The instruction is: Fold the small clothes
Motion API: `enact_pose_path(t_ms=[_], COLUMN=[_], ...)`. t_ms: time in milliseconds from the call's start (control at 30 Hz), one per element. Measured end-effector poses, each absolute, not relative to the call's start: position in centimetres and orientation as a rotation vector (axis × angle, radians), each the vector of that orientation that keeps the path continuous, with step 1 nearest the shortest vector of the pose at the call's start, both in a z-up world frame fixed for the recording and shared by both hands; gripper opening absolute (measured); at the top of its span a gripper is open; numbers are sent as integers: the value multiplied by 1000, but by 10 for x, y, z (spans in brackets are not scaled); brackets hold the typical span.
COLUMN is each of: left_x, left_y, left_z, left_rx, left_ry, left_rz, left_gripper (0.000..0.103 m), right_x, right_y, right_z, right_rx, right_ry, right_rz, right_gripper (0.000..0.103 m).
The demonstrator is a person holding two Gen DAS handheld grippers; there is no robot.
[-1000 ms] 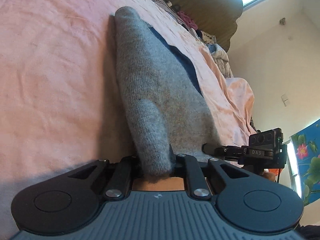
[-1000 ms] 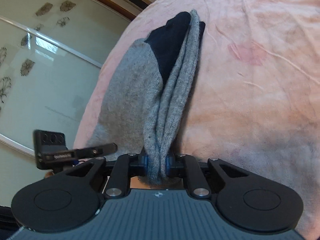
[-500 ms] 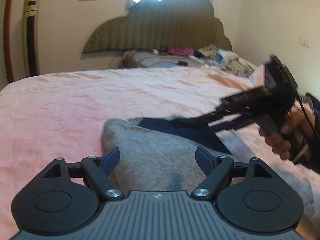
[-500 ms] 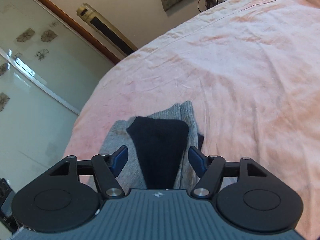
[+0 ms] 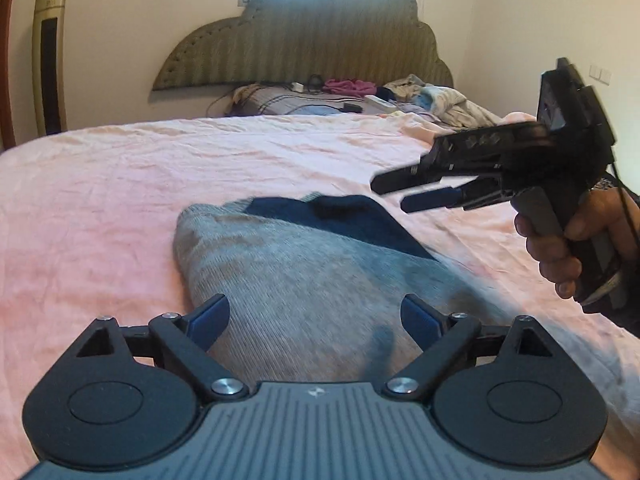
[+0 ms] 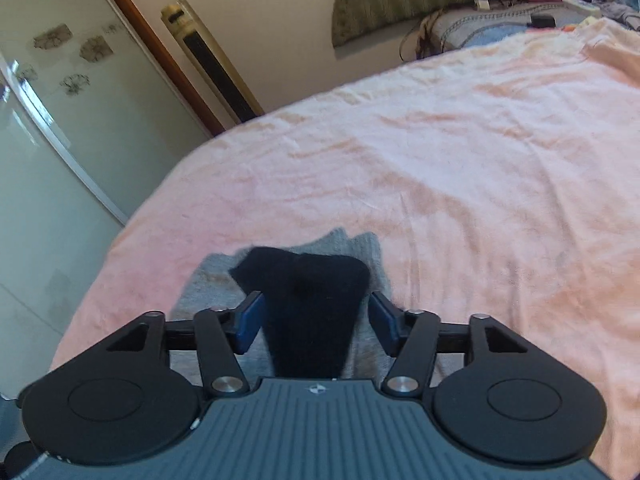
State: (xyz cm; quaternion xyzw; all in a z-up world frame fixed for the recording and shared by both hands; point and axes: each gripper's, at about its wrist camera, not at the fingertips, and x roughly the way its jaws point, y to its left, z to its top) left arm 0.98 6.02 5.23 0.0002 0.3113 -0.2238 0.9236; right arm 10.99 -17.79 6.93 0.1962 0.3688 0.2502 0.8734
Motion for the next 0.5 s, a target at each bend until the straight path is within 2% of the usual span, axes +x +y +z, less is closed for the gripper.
enact_pose_path(t_ms=[100,133,233,300,400,500], left_x=[14,16,13,1,-22,-25], left_y=[46,43,49,60,73,68], left_z=[33,27,24,34,44,30], left_rx=[82,103,68,9,-45,-22], left_ry=[668,664,666,676,650,716], left_rz=[-429,-412,-391,-380,-374,-362], left_gripper=[95,101,101,99,99,99], right_x=[105,109,109,104,71,49], right_y=[-157,-150,-150,-154,-157,-152], right_z=[63,52,37,50,70,58], right_rx=[391,360,316,326,285,304], right_ry=[829,880,845,877,793,822], right_rz=[591,581,583,539,560,604], right_gripper=[70,70,60,58,62,77])
